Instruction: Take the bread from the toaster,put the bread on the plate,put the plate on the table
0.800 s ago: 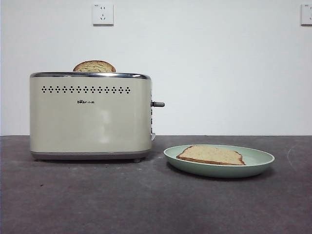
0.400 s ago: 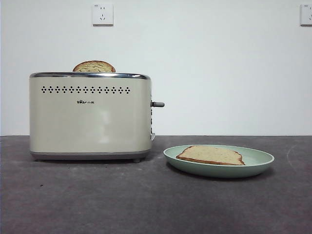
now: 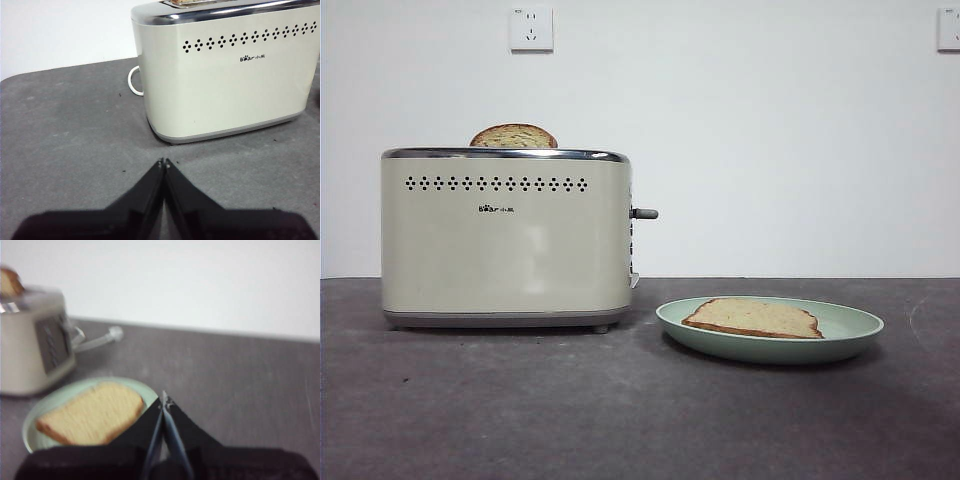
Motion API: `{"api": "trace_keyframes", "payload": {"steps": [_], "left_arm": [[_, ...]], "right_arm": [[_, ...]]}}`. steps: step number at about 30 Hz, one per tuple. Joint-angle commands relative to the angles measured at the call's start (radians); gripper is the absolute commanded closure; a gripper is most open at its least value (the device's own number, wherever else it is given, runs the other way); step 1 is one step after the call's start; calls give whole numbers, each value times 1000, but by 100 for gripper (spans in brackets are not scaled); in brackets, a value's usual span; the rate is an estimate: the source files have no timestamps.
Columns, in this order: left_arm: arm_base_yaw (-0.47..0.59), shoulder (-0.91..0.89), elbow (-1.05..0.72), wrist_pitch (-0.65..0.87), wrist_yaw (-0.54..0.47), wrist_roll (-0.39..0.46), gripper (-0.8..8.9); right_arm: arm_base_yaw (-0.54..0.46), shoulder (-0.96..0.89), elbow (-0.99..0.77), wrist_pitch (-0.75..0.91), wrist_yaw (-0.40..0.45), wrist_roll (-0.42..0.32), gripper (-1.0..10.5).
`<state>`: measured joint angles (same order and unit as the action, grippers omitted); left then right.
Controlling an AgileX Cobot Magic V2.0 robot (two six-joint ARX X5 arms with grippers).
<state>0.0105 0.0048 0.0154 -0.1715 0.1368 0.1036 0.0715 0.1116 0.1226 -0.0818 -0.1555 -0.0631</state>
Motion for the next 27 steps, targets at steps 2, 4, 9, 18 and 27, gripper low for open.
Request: {"api": "trace_keyframes", "payload": {"steps": [2,4,9,18,27], "left_arm": [[3,-3,-12,5,-3,-5,817],[3,-3,-13,5,-3,-5,817],[3,-3,-13,5,-3,-5,817],[3,-3,-13,5,-3,-5,817],[3,-3,-13,5,-3,-5,817]], "right_arm": [[0,-53,-86,14,17,51,945],[0,-79,-118,9,16,71,945],[0,-110,-118,-93,28,70,945],[0,-110,-118,-90,32,115,945],[0,-110,-118,-90,32,115,945]]}}
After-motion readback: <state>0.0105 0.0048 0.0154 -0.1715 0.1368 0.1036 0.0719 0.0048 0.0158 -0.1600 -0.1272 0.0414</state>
